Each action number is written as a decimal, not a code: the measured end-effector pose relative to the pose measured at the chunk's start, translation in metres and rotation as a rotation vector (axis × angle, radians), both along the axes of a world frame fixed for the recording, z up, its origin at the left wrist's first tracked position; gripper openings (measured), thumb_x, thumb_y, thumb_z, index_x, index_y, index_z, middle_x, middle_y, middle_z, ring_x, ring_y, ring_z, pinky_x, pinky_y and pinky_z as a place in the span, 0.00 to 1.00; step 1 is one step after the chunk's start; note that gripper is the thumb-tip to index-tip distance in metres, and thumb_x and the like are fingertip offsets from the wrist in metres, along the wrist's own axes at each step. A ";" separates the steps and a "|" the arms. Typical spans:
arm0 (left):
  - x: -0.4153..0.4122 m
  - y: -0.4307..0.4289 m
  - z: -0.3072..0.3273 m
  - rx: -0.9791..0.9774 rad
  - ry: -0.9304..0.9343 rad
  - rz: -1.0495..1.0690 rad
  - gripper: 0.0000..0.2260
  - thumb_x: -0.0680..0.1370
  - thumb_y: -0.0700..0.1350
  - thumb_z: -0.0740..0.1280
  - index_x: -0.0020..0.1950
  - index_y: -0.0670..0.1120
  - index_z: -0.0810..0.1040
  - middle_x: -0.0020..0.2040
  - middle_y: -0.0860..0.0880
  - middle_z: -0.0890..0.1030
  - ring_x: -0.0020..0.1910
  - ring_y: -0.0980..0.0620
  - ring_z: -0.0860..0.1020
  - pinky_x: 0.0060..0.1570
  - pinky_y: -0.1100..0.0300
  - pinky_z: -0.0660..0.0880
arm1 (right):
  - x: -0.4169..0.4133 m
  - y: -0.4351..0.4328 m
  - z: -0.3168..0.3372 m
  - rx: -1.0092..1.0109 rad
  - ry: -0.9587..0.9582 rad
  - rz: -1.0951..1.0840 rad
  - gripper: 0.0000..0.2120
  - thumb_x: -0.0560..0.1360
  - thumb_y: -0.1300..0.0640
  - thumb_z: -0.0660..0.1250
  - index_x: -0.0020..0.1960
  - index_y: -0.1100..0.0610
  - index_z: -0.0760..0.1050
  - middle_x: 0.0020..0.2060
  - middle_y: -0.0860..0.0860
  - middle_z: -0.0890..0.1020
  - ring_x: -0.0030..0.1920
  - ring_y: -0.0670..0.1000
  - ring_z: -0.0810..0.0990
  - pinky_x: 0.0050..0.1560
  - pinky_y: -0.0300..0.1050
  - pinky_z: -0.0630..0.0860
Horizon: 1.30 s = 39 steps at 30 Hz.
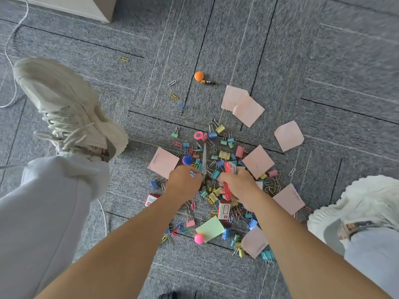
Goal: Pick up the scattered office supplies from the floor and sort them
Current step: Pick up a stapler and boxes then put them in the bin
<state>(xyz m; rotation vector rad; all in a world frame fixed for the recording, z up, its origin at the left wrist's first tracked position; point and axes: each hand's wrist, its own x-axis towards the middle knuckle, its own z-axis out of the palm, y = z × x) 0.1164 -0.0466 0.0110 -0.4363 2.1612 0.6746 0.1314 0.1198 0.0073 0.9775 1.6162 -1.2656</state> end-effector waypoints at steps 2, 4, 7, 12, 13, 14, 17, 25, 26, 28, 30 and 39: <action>-0.001 0.003 0.009 0.137 -0.028 0.098 0.07 0.80 0.48 0.65 0.51 0.48 0.81 0.37 0.52 0.78 0.31 0.56 0.73 0.27 0.66 0.69 | 0.003 -0.004 0.007 -0.002 0.015 -0.042 0.14 0.65 0.52 0.70 0.47 0.59 0.76 0.46 0.62 0.83 0.48 0.62 0.85 0.53 0.62 0.80; -0.003 0.005 0.024 0.236 -0.055 0.178 0.07 0.81 0.48 0.66 0.50 0.47 0.81 0.37 0.50 0.78 0.30 0.54 0.71 0.27 0.66 0.71 | 0.002 -0.007 0.022 -0.009 0.028 -0.092 0.12 0.67 0.54 0.73 0.47 0.58 0.76 0.44 0.61 0.83 0.46 0.61 0.84 0.54 0.62 0.80; -0.007 0.005 0.057 0.332 -0.059 0.263 0.07 0.80 0.50 0.67 0.47 0.49 0.81 0.40 0.49 0.81 0.36 0.50 0.76 0.47 0.47 0.81 | -0.006 -0.009 0.058 -0.011 0.108 -0.132 0.10 0.68 0.56 0.76 0.45 0.56 0.77 0.41 0.59 0.82 0.41 0.58 0.82 0.48 0.57 0.81; -0.018 -0.009 0.152 0.443 -0.021 0.245 0.07 0.76 0.47 0.73 0.49 0.45 0.81 0.42 0.42 0.84 0.38 0.48 0.77 0.45 0.50 0.79 | -0.023 -0.013 0.161 -0.003 0.249 -0.070 0.12 0.67 0.54 0.77 0.46 0.55 0.77 0.41 0.58 0.83 0.40 0.57 0.82 0.47 0.56 0.81; -0.018 -0.014 0.176 0.452 0.003 0.229 0.07 0.76 0.46 0.73 0.48 0.43 0.80 0.44 0.40 0.84 0.37 0.48 0.78 0.42 0.52 0.78 | -0.025 -0.016 0.189 -0.014 0.287 -0.065 0.10 0.69 0.56 0.76 0.45 0.55 0.77 0.40 0.57 0.82 0.39 0.56 0.80 0.44 0.52 0.79; -0.017 -0.020 0.202 0.454 0.048 0.218 0.06 0.76 0.45 0.73 0.47 0.43 0.80 0.43 0.40 0.84 0.37 0.48 0.77 0.40 0.53 0.75 | -0.026 -0.020 0.217 -0.023 0.328 -0.063 0.09 0.70 0.58 0.76 0.46 0.55 0.77 0.38 0.56 0.81 0.38 0.55 0.79 0.41 0.50 0.78; -0.005 -0.042 0.285 0.484 0.233 0.212 0.06 0.77 0.44 0.72 0.41 0.47 0.80 0.38 0.45 0.81 0.34 0.50 0.75 0.36 0.57 0.70 | -0.022 -0.035 0.307 -0.056 0.475 -0.023 0.09 0.72 0.60 0.75 0.48 0.57 0.76 0.35 0.55 0.79 0.33 0.53 0.76 0.34 0.45 0.74; 0.062 -0.127 0.492 0.592 0.746 0.373 0.14 0.71 0.61 0.70 0.35 0.52 0.81 0.35 0.47 0.81 0.33 0.51 0.74 0.34 0.58 0.69 | 0.025 -0.130 0.531 -0.104 0.936 0.194 0.12 0.72 0.62 0.74 0.53 0.58 0.75 0.40 0.55 0.80 0.36 0.52 0.80 0.34 0.49 0.78; 0.072 -0.142 0.516 0.602 0.800 0.406 0.15 0.70 0.62 0.69 0.34 0.52 0.80 0.35 0.47 0.79 0.31 0.51 0.72 0.31 0.58 0.67 | 0.034 -0.148 0.555 -0.110 0.982 0.212 0.12 0.72 0.61 0.75 0.53 0.59 0.75 0.40 0.56 0.81 0.37 0.53 0.81 0.35 0.51 0.79; 0.095 -0.171 0.564 0.594 0.916 0.455 0.14 0.76 0.55 0.69 0.34 0.50 0.77 0.32 0.48 0.76 0.29 0.52 0.70 0.28 0.59 0.65 | 0.049 -0.188 0.595 -0.140 1.065 0.223 0.15 0.69 0.60 0.76 0.52 0.58 0.76 0.42 0.58 0.83 0.38 0.55 0.81 0.39 0.57 0.80; 0.124 -0.204 0.602 0.556 1.032 0.476 0.13 0.77 0.51 0.68 0.33 0.50 0.75 0.28 0.52 0.74 0.27 0.54 0.69 0.28 0.57 0.66 | 0.071 -0.231 0.634 -0.198 1.148 0.236 0.17 0.67 0.59 0.77 0.52 0.56 0.76 0.43 0.58 0.83 0.39 0.56 0.81 0.41 0.55 0.80; 0.274 -0.385 0.711 0.318 1.233 0.522 0.13 0.80 0.55 0.66 0.42 0.48 0.82 0.30 0.55 0.78 0.27 0.57 0.72 0.29 0.61 0.67 | 0.165 -0.418 0.738 -0.379 1.307 0.614 0.18 0.65 0.51 0.80 0.49 0.60 0.81 0.43 0.60 0.85 0.38 0.53 0.85 0.39 0.49 0.81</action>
